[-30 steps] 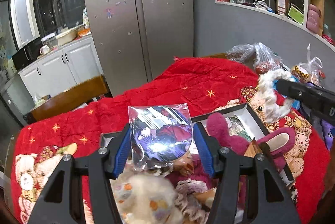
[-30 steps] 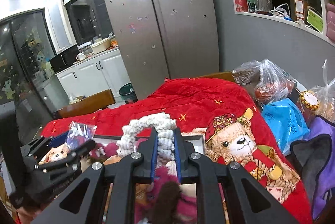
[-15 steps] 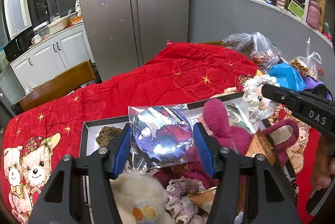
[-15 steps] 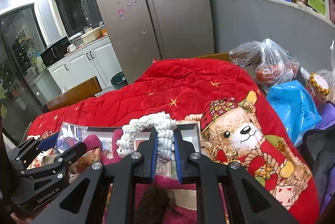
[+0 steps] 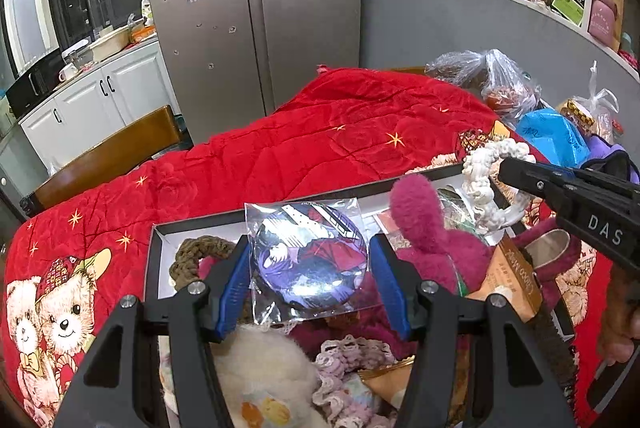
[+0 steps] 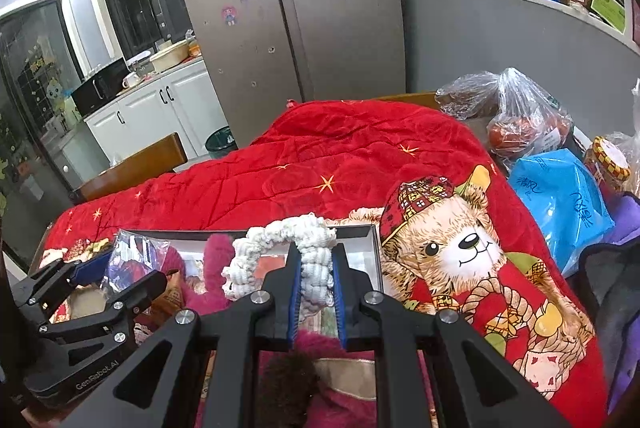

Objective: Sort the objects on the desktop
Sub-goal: 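Lower the badge into the tray with the left tool while the right tool lowers the rope ring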

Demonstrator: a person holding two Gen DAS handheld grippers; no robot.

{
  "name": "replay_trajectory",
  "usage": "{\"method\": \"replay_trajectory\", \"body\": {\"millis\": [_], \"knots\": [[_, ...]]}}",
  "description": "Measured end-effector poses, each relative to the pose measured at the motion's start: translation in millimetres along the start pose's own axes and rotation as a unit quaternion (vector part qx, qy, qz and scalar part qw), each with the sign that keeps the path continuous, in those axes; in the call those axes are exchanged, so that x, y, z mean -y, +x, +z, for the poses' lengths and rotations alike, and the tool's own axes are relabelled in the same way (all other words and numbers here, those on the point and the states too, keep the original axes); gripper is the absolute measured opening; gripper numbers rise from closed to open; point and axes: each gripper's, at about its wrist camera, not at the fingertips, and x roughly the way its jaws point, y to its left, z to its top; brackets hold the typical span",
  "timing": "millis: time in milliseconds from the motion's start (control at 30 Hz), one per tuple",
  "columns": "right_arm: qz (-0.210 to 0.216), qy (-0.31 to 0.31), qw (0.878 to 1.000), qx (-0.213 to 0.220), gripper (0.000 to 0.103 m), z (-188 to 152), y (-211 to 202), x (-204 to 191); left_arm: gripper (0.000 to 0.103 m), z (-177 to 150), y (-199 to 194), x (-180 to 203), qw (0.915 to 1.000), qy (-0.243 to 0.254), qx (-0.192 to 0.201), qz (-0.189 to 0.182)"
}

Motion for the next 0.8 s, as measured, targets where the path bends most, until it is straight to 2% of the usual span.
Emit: {"method": "replay_trajectory", "body": {"millis": [367, 433, 467, 500, 567, 600, 800], "knots": [[0.003, -0.013, 1.000, 0.007, 0.017, -2, 3, -4, 0.062, 1, 1, -1, 1.0000, -0.002, -0.001, 0.002], [0.012, -0.008, 1.000, 0.015, 0.025, -1, 1, -1, 0.063, 2, 0, -1, 1.0000, -0.004, -0.001, -0.003], [0.018, -0.001, 1.000, 0.014, 0.043, 0, 1, 1, 0.063, 2, 0, -2, 1.0000, -0.004, -0.001, -0.007], [0.025, 0.007, 1.000, 0.018, 0.055, 1, -1, 3, 0.064, 2, -1, -2, 1.0000, -0.004, 0.000, -0.008], [0.037, 0.012, 0.999, 0.033, 0.056, 2, -6, 5, 0.073, 2, -1, -1, 1.0000, -0.001, -0.001, -0.007], [0.039, 0.010, 0.999, 0.033, 0.061, 3, -7, 5, 0.078, 2, -2, -1, 1.0000, -0.001, 0.002, -0.009], [0.059, 0.016, 0.998, 0.035, 0.066, 5, -13, 6, 0.088, 3, -10, 2, 0.9998, 0.003, 0.015, -0.012]]}}
